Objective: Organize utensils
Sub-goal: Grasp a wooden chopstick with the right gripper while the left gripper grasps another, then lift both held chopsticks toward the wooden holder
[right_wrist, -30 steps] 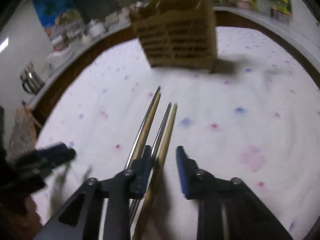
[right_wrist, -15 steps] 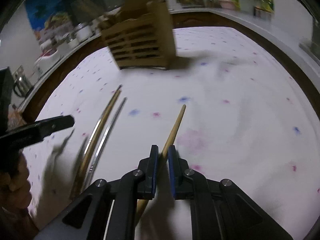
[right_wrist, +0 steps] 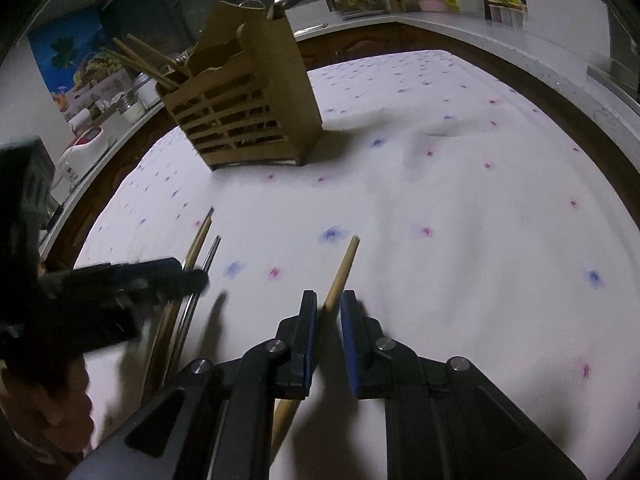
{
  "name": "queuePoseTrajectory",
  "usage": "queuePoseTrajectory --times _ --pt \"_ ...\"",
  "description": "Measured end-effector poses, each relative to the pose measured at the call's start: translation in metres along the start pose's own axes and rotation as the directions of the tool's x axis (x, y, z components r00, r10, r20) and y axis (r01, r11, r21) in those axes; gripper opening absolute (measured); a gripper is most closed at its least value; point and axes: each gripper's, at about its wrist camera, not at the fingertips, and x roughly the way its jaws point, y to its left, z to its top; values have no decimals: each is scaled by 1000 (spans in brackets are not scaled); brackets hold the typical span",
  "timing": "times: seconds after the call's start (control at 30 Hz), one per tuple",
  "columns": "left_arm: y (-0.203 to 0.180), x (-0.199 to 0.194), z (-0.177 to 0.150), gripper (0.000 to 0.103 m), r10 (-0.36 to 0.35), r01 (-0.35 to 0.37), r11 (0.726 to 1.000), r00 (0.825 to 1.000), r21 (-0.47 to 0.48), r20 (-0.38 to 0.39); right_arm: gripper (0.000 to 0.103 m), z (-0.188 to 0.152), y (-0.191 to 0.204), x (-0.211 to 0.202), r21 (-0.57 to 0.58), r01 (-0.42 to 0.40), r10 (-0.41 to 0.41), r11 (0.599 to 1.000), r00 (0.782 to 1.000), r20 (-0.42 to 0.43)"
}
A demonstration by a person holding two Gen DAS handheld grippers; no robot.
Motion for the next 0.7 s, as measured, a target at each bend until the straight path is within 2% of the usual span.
queuePoseTrajectory --times 0.07,0.13,0.17,0.3,0.43,0.7 --pt "-4 1 0 41 19 -19 999 1000 26 9 14 3 1 4 -12 -1 1 1000 1000 1" --pt "-6 4 1 18 29 -29 998 1000 49 3 14 5 1 7 -18 -10 10 1000 1000 7" --pt "-6 8 1 13 24 -23 999 1000 44 -10 14 6 0 8 -19 -15 15 1000 1000 6" --pt "-7 12 -1 11 15 -16 999 1000 50 11 12 9 0 10 -38 -14 14 999 1000 -1" --pt "3 5 -4 10 -43 43 999 999 0 6 7 8 0 8 -33 -6 5 999 1000 -6" --pt "21 -49 -20 10 -131 139 987 986 -83 99 6 5 8 -28 -21 -69 70 997 997 44"
